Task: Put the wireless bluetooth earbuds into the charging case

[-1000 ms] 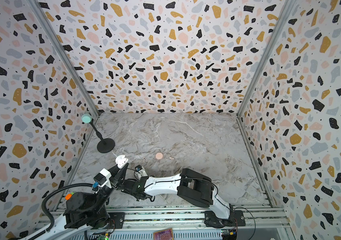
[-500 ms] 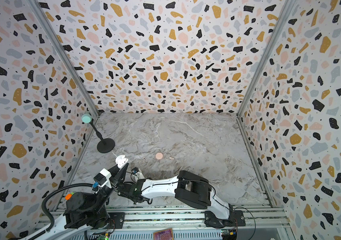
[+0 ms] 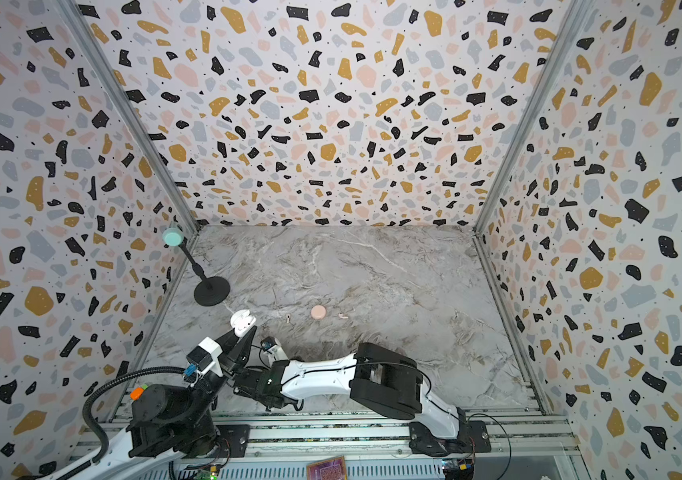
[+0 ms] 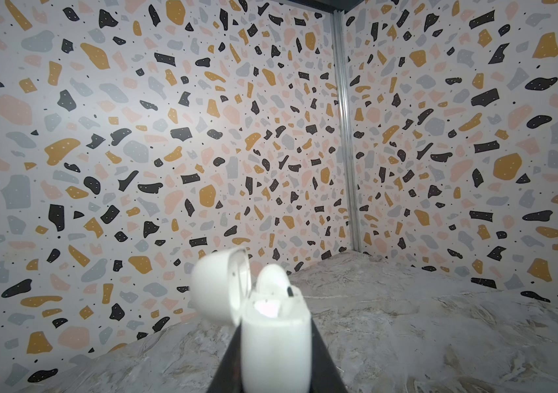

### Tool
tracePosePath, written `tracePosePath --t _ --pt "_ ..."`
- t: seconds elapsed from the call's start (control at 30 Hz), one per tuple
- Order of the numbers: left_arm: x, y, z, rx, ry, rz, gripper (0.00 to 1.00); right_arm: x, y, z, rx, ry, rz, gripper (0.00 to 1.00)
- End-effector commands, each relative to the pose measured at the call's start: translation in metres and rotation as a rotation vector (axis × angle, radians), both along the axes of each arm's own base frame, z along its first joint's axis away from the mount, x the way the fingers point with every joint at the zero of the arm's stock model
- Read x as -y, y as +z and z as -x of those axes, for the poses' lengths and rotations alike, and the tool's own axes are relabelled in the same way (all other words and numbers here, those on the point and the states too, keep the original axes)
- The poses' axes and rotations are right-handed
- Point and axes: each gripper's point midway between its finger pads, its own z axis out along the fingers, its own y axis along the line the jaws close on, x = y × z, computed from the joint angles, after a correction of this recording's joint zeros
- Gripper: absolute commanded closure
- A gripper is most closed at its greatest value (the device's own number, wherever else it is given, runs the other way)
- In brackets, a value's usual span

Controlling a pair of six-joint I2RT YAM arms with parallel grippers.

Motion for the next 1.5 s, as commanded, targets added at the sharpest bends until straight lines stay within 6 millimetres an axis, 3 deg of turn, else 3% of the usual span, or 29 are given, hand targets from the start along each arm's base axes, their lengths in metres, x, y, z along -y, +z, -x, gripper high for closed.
tracePosePath --t 0.0,0.37,0.6,1.07,1.47 --pt "-0.005 0.009 0.002 0.027 0.012 0.04 1.0 -0.005 0.025 0.0 0.023 0.012 -0.049 0.77" --pt "-0.006 0.009 0.002 0.026 0.01 0.041 1.0 -0.005 0.014 0.001 0.003 0.02 -0.032 0.78" --pt "-0.005 0.009 0.002 0.027 0.01 0.041 1.0 0.01 0.009 -0.007 0.011 -0.027 -0.007 0.84" --pt "-0.006 0.008 0.002 0.027 0.011 0.042 1.0 0.064 0.019 -0.028 0.058 -0.18 0.054 0.87" --pt "-0.005 0.008 0.002 0.028 0.006 0.04 1.0 0.067 0.021 -0.032 0.013 -0.161 0.005 0.86"
